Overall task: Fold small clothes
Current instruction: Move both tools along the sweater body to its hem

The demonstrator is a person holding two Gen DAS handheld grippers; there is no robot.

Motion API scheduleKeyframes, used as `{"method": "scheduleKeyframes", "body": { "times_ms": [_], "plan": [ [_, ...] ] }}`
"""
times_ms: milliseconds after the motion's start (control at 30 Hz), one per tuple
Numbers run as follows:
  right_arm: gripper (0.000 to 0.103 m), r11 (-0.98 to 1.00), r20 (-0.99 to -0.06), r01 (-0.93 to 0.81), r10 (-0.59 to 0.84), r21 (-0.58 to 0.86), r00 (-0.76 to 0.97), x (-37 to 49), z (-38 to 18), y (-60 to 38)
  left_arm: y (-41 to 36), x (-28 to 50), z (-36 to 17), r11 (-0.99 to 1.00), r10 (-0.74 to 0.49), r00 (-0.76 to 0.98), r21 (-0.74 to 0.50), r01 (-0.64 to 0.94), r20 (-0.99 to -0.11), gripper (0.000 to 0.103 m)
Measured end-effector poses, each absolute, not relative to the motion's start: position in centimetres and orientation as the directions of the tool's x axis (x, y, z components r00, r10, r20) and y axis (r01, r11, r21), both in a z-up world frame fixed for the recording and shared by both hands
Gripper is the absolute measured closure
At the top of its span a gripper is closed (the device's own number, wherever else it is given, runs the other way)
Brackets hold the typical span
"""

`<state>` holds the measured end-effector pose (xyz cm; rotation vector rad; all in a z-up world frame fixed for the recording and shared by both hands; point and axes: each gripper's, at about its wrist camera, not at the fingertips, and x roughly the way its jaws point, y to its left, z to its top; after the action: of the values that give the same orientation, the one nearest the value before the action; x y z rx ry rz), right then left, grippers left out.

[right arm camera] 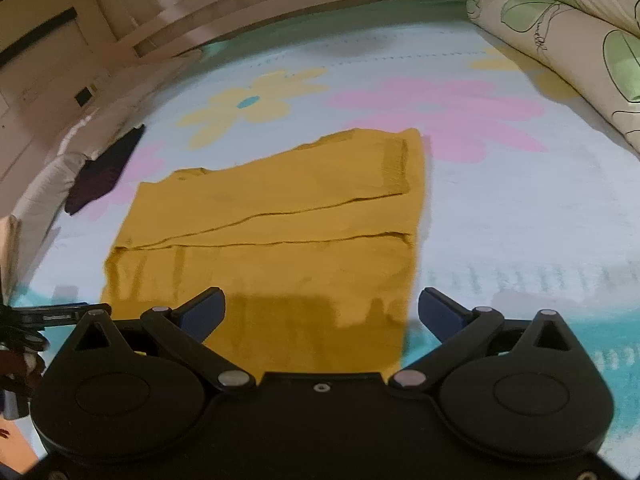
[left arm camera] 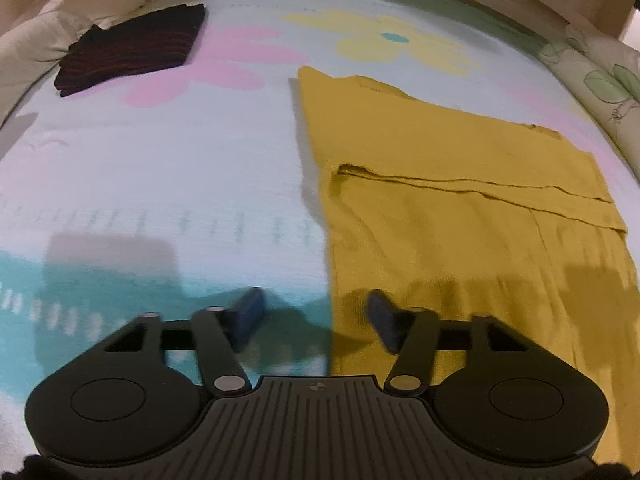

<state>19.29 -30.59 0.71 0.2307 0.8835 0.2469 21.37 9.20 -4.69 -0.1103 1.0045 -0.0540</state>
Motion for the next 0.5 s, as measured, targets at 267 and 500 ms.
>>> {"method": "scheduleKeyframes", "body": {
  "times_ms": [267, 500],
  "plan": [
    [0.0, 0.939, -0.728, -0.118, 0.326, 0.323, 0.603, 19.3, 0.6, -30.1, 9.3, 20.8, -4.5, 0.985, -0.143, 0.541, -0.171, -0.003, -0.829, 0.09],
    [0.0, 0.94, -0.734, -0.112, 0.322, 0.321, 0.598, 19.3, 0.5, -30.2, 9.1, 20.4, -4.6, 0.995, -0.069, 0.539, -0.098, -0.026, -0.84, 0.102]
  ]
}}
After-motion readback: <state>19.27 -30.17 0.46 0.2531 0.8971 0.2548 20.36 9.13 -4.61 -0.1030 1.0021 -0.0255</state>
